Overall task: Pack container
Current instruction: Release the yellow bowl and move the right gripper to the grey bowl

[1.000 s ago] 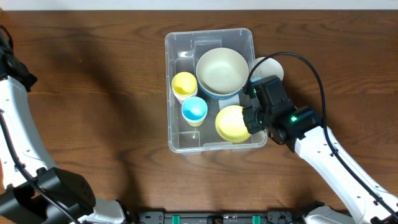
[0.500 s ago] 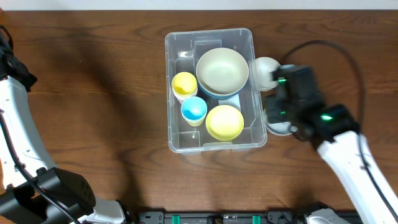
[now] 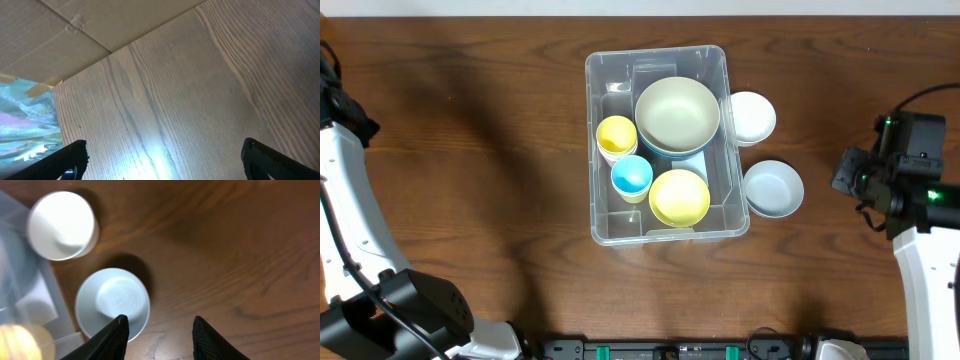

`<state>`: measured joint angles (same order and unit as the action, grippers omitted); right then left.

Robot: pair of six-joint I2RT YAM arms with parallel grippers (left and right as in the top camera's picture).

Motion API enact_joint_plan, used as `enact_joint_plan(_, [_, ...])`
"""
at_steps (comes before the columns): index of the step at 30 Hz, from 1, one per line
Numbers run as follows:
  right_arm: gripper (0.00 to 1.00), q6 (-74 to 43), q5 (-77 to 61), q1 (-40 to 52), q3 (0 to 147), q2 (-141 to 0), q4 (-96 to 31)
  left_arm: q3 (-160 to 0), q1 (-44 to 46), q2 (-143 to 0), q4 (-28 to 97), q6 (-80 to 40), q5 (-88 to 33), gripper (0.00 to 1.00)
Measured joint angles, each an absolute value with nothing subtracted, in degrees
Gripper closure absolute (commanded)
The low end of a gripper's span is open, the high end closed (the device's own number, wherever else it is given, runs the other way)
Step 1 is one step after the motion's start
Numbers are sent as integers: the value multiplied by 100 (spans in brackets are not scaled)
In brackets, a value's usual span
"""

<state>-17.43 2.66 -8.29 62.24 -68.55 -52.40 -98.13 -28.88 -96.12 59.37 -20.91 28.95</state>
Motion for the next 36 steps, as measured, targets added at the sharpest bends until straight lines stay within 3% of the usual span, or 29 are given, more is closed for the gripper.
enact_joint_plan(15, [38,-1313,-403,-1013,5063,-7797,-4005,-9810,-2888,-9612,5937,-2091,2895,2])
enact_joint_plan(32, [35,-692,-1085,-1013,5048,-8847,-3481,-9810,-2888,-9612,5937,-2091,2895,2])
enact_joint_plan(36, [23,-650,-1144,-1013,5048,-8849,-3468,-9810,-2888,-9612,5937,-2091,2893,2])
